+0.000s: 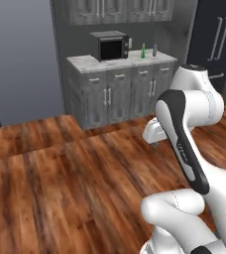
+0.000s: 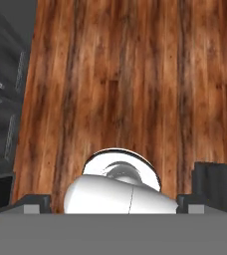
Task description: Place the drinks on the dining counter in a tight cluster.
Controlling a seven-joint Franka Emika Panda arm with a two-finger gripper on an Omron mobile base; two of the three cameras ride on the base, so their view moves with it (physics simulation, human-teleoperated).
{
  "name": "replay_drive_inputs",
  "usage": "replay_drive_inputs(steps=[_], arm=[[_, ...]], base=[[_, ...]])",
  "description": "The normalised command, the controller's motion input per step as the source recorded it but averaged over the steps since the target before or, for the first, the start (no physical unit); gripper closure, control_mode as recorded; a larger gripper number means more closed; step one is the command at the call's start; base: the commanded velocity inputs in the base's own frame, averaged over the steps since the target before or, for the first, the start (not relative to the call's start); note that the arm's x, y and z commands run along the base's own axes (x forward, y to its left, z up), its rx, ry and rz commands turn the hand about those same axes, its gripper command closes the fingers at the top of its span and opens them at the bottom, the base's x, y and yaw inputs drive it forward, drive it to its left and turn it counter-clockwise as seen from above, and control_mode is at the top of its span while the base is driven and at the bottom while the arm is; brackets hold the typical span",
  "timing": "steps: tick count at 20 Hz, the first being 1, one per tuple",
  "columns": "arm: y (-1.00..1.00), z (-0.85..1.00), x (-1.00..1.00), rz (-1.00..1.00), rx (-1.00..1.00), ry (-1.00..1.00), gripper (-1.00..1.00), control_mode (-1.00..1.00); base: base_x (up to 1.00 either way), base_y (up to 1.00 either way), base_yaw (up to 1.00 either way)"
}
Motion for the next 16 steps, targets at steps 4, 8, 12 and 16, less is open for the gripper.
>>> replay_drive_inputs(steps=[4, 8, 12, 16], arm=[[0.0, 0.0, 0.0, 0.0, 0.0, 0.0, -1.0, 1.0], [0.0, 0.0, 0.0, 0.0, 0.0, 0.0, -1.0, 1.0], [0.0, 0.0, 0.0, 0.0, 0.0, 0.0, -1.0, 1.0], [0.0, 0.0, 0.0, 0.0, 0.0, 0.0, -1.0, 1.0]], base=[[1.0, 0.46, -0.28], [1.0, 0.6, -0.36], [1.0, 0.57, -0.39], [1.0, 0.49, -0.38]])
